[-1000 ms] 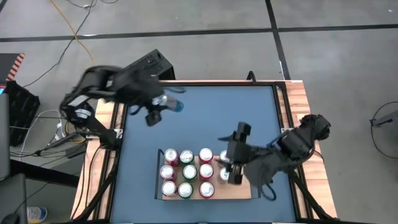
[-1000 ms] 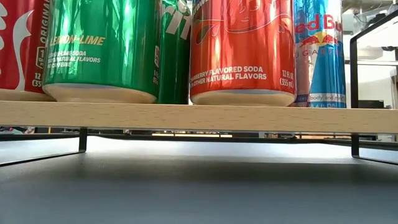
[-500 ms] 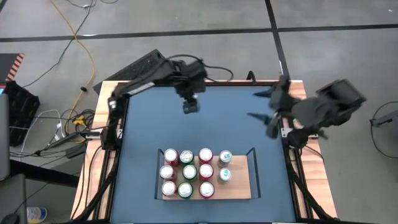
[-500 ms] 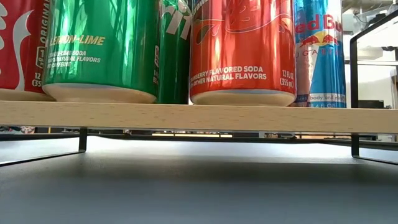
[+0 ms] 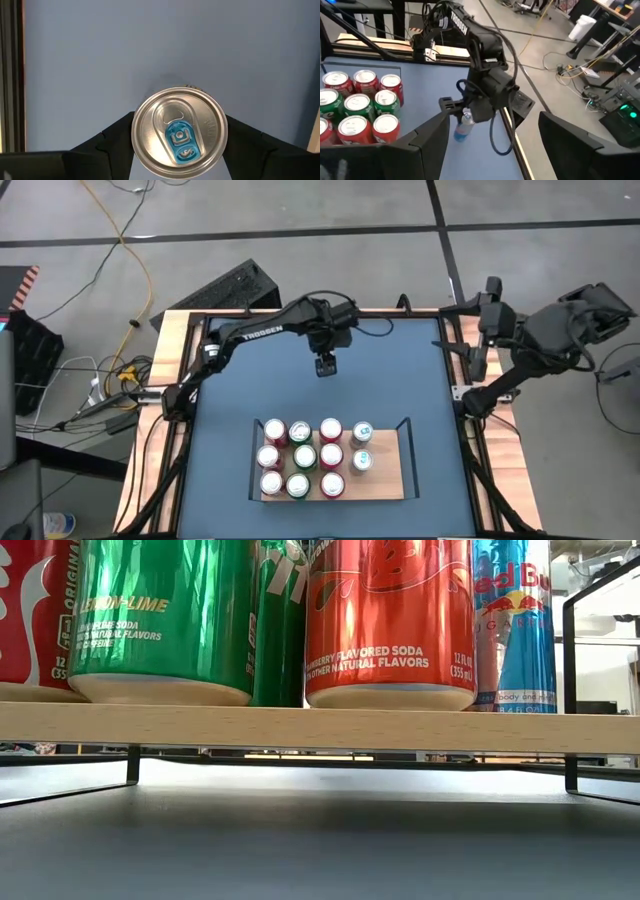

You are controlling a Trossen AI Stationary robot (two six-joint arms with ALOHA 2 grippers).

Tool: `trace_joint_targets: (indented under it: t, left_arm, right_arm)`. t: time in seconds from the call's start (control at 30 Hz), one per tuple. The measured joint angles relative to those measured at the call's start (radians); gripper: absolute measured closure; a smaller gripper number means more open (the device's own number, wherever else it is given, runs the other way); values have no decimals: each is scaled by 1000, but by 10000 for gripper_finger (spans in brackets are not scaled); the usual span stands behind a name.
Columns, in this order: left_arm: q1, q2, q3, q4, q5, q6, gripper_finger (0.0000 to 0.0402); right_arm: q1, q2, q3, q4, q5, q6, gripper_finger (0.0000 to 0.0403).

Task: Place canned beverage on shelf
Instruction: Put the blue soda can on the shelf aligned with the other blue soda can

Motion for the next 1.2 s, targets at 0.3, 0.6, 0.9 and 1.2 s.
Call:
trace_joint_targets:
  t: [0.3, 0.6, 0.9, 1.2]
  left_arm:
    - [-13, 33, -1, 58, -8, 34, 148]
    - [-18, 46, -17, 82, 44, 84, 142]
    - [-16, 46, -17, 102, 43, 98, 97]
    - [-15, -54, 16, 54, 36, 83, 90]
  right_arm:
    - [0, -21, 0, 0, -1, -9, 108]
    - [0, -8, -1, 0, -11, 6, 108]
    - [0, 2, -1, 0, -11, 29, 108]
    - [0, 2, -1, 0, -9, 21, 108]
